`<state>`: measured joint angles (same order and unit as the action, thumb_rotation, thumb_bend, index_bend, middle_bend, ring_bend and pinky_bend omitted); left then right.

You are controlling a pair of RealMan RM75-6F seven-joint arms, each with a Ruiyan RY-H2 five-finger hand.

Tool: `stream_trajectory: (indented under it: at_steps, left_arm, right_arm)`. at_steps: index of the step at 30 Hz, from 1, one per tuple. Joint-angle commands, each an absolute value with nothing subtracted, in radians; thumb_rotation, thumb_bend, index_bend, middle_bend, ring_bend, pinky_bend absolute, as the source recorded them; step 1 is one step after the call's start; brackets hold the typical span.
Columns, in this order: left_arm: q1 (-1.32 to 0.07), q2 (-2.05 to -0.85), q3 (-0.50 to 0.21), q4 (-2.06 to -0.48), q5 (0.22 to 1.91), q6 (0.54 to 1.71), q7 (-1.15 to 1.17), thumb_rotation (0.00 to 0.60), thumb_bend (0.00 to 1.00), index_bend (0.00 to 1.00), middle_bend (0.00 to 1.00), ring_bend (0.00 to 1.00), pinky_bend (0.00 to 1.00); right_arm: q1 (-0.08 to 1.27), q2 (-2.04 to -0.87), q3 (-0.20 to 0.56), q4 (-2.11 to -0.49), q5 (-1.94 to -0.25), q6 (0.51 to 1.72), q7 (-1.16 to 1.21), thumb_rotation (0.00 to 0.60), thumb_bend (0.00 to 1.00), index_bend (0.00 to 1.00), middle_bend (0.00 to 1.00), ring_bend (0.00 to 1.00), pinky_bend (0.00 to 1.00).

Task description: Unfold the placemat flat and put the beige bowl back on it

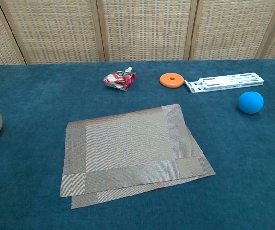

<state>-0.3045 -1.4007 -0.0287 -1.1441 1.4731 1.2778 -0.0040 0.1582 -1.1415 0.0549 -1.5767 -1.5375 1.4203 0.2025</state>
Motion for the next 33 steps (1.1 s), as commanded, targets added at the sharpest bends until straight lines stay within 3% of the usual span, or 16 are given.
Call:
stream_trajectory:
  at_steps: [1, 11, 17, 24, 33]
  left_arm:
    - [-0.292, -1.363, -0.022, -1.261, 1.507, 1.329, 0.078, 0.6, 0.16, 0.36, 0.0, 0.0, 0.0]
    - [-0.306, -1.401, 0.027, -1.434, 1.599, 1.331, 0.235, 0.6, 0.19, 0.45, 0.0, 0.0, 0.0]
    - [-0.325, -1.471, 0.057, -1.46, 1.624, 1.274, 0.324, 0.6, 0.3, 0.45, 0.0, 0.0, 0.0]
    - [-0.341, -1.556, 0.078, -1.457, 1.642, 1.223, 0.414, 0.6, 0.28, 0.4, 0.0, 0.0, 0.0]
    - [-0.349, -1.654, 0.077, -1.449, 1.642, 1.196, 0.475, 0.6, 0.28, 0.42, 0.0, 0.0, 0.0]
  right_arm:
    - [0.158, -1.141, 0.056, -1.577, -1.535, 1.419, 0.206, 0.6, 0.07, 0.06, 0.0, 0.0, 0.0]
    - [0.158, -1.136, 0.059, -1.578, -1.53, 1.417, 0.219, 0.6, 0.07, 0.06, 0.0, 0.0, 0.0]
    - [0.158, -1.131, 0.06, -1.578, -1.529, 1.418, 0.233, 0.6, 0.07, 0.06, 0.0, 0.0, 0.0]
    - [0.16, -1.127, 0.06, -1.575, -1.531, 1.414, 0.244, 0.6, 0.07, 0.06, 0.0, 0.0, 0.0]
    - [0.161, -1.128, 0.058, -1.573, -1.533, 1.412, 0.246, 0.6, 0.07, 0.06, 0.0, 0.0, 0.0]
